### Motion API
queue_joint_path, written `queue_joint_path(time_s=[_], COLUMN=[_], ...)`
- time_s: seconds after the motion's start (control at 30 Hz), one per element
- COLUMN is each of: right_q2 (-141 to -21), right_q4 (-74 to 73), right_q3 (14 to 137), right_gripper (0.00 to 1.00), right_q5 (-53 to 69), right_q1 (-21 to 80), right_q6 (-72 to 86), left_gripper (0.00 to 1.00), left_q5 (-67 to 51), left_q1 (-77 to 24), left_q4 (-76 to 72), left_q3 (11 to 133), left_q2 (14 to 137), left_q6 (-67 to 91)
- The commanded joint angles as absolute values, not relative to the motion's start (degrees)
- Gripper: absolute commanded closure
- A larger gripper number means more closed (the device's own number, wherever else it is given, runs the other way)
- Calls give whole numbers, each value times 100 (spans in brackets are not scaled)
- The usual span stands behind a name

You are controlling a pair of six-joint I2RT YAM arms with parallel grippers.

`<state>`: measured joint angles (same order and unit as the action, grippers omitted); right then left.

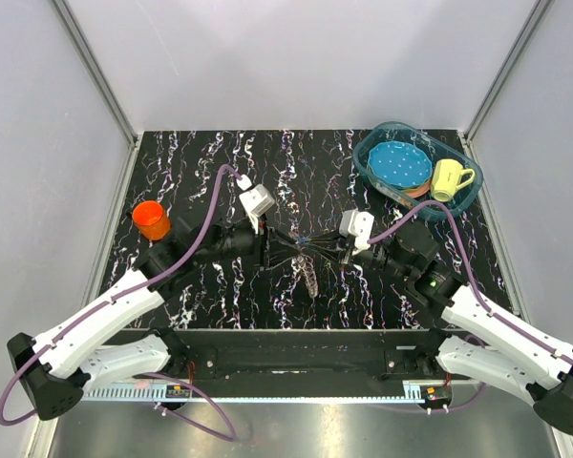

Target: Remove the keys from the keyring

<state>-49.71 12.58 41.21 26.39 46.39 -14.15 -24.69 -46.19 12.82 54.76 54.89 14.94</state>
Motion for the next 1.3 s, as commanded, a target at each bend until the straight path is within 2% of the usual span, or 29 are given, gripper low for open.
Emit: queue_joint_path(time_s=[0.0, 0.17, 0.27, 0.43, 1.27], right_q2=[-4825, -4808, -4808, -4746, -4465], right_q4=[1600, 1582, 1573, 1468, 1591], right_q3=[4184, 4184, 4184, 4149, 3481], right_gripper=[100, 100, 100, 100, 100], right_q5=[2575, 2566, 2558, 2505, 2496], right_q1=[4641, 4641, 4641, 4641, 4641], right_q6=[-1283, -1257, -1239, -1204, -879], left_gripper=[64, 67, 77, 100, 100], left_q5=[-2364, -2382, -2408, -2417, -1898], left_q1=[-4658, -4667, -4667, -4667, -4667], left_q4=[853, 756, 721, 668, -176], left_q3=[5564, 5493, 5476, 5476, 4992], left_q2=[5520, 5502, 5502, 5493, 5089], left_q6=[1389, 1389, 1397, 1450, 2355])
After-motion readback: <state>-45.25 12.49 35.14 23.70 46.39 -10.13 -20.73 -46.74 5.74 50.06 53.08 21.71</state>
